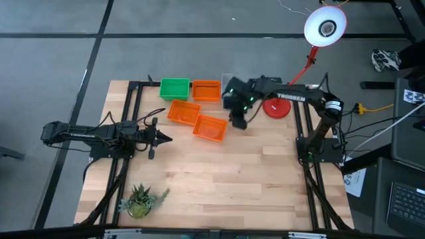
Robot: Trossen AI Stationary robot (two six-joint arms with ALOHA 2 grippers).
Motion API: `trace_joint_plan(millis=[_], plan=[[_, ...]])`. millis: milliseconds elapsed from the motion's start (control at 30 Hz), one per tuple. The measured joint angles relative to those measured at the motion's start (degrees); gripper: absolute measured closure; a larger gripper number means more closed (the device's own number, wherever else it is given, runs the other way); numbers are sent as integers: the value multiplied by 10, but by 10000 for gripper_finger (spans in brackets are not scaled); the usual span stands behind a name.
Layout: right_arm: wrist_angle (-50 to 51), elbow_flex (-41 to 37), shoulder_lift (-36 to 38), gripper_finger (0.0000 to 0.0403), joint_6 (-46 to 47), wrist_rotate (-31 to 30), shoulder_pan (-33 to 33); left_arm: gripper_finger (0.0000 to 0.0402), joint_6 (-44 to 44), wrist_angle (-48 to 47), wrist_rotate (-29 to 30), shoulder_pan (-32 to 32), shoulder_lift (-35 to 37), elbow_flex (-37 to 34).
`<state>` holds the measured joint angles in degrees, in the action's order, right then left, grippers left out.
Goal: Stack baskets by color
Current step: Stack the bottom right orange bin on top of the top orange bin
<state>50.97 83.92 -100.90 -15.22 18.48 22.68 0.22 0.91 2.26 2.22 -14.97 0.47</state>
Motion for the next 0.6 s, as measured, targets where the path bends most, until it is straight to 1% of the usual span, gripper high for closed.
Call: trace_joint_plan(millis=[33, 67, 200, 267, 300, 400, 600], plan=[[-17, 0, -4, 305, 0, -9, -15, 401, 0, 0, 0, 0, 0, 0], [-40, 0, -9, 305, 4, -33, -30, 401, 0, 0, 0, 0, 0, 0], [-158, 0, -30, 305, 14, -165, -82, 401, 0, 0, 0, 0, 0, 0], [-194, 0, -44, 305, -1, -208, -97, 401, 0, 0, 0, 0, 0, 0], [-210, 0, -51, 305, -2, -215, -100, 401, 0, 0, 0, 0, 0, 0], [-233, 0, -73, 305, 10, -206, -94, 401, 0, 0, 0, 0, 0, 0], [-235, -1, -119, 305, 32, -206, -76, 401, 0, 0, 0, 0, 0, 0]])
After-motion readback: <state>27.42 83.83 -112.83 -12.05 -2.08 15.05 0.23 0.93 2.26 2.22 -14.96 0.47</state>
